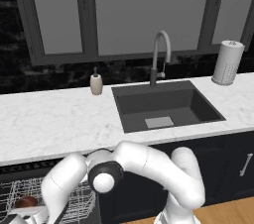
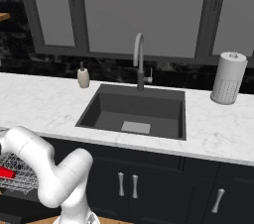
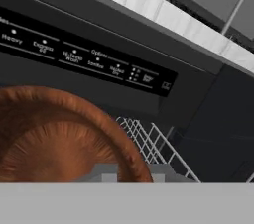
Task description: Pick up the cup and bowl from the counter, place them in the dishwasher, and close the dishwasher door.
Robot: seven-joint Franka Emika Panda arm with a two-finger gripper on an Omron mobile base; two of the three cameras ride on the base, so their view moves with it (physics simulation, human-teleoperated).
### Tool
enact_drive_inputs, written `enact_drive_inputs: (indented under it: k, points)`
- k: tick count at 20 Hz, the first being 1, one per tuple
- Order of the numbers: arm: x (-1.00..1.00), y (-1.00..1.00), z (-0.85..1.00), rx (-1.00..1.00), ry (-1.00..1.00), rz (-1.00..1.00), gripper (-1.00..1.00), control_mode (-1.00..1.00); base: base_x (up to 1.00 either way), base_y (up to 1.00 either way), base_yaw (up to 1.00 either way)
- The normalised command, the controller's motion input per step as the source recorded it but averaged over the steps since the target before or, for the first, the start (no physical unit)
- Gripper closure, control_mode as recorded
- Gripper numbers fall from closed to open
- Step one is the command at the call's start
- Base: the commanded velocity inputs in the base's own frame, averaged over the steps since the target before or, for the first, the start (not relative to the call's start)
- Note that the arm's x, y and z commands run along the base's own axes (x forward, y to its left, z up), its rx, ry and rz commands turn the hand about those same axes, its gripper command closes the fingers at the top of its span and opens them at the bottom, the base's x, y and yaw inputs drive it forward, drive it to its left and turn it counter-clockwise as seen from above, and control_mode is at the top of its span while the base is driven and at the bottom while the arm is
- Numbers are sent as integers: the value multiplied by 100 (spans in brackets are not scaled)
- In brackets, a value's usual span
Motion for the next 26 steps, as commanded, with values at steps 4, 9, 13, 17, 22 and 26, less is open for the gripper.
enact_drive_inputs:
  k: [4,9,13,17,22,26]
  points:
    - [9,-53,-31,0,0,0,100,-100,0,0,0]
    - [16,-64,-20,4,0,0,100,-100,0,0,0]
    - [22,-51,-12,4,0,0,100,-100,0,0,0]
    - [24,-44,-25,1,0,0,100,-100,0,0,0]
    - [44,-36,-25,1,-3,1,100,-100,0,0,0]
    - [47,-20,-36,0,-7,2,100,-100,0,0,0]
